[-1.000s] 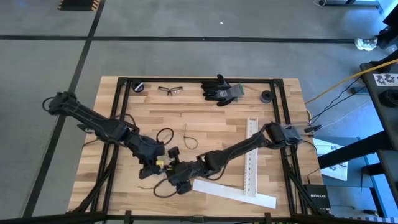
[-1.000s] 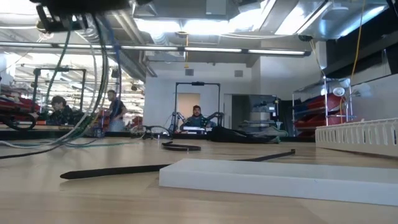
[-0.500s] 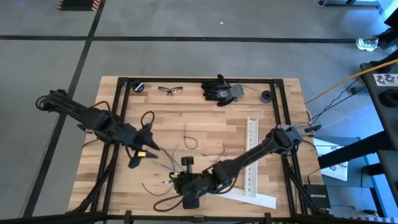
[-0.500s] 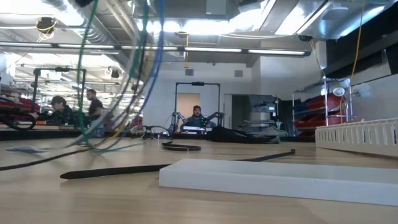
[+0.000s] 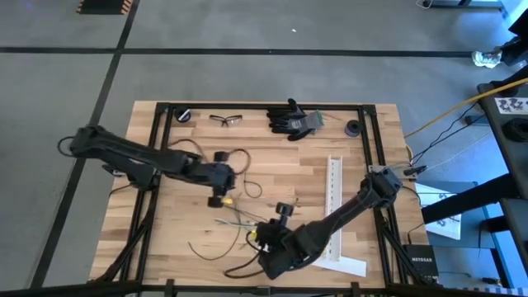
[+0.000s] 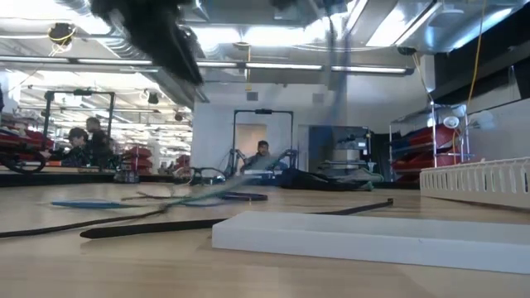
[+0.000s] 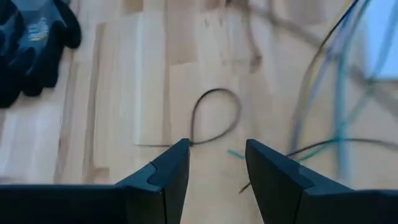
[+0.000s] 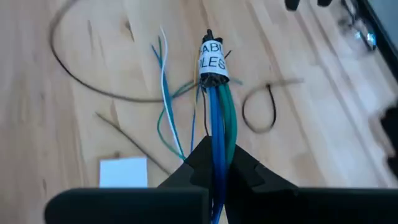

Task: Ziptie cables
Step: Wrap the cable wires with the black zip tie

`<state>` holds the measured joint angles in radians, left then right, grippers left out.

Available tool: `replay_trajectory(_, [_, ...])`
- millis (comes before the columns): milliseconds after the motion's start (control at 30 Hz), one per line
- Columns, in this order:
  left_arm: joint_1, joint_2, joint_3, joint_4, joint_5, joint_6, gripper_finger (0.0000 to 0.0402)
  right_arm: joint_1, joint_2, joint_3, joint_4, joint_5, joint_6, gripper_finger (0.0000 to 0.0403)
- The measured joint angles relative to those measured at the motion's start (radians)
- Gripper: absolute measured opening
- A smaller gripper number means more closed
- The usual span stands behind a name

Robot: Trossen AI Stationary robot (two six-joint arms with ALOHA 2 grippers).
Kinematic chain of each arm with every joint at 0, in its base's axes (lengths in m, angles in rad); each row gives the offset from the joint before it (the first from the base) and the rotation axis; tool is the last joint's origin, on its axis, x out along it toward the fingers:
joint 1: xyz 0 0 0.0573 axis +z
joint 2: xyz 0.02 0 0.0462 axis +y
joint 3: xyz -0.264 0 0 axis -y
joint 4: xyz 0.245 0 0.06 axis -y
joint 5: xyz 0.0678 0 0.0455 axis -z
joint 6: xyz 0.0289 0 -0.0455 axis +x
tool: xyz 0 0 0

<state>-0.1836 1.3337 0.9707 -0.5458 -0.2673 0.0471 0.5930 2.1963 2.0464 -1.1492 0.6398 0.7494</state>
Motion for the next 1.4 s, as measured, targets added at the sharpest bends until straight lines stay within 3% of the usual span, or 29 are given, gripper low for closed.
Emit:
replay_trajectory(267, [0.078,0.280,0.000,0.223,0.044,0.247,0.0141,0.015,-0.001,-0.204,0.047,-0.041,0.206,0.0000])
replay_trajectory(533, [0.141,0.451,0.000,0.301,0.289,0.350,0.0141,0.030,-0.001,-0.310,0.136,-0.085,0.326,0.0000])
replay_trajectory(833, [0.150,0.480,0.001,0.329,0.315,0.385,0.0126,0.030,-0.002,-0.312,0.162,-0.100,0.340,0.0000])
replay_trajectory(1133, [0.140,0.482,0.001,0.324,0.315,0.387,0.0007,0.029,-0.002,-0.312,0.190,-0.097,0.312,0.0000])
replay_trajectory(1400, [0.098,0.401,0.006,0.315,0.264,0.332,0.0000,0.020,-0.002,-0.312,0.197,-0.019,0.317,0.0000])
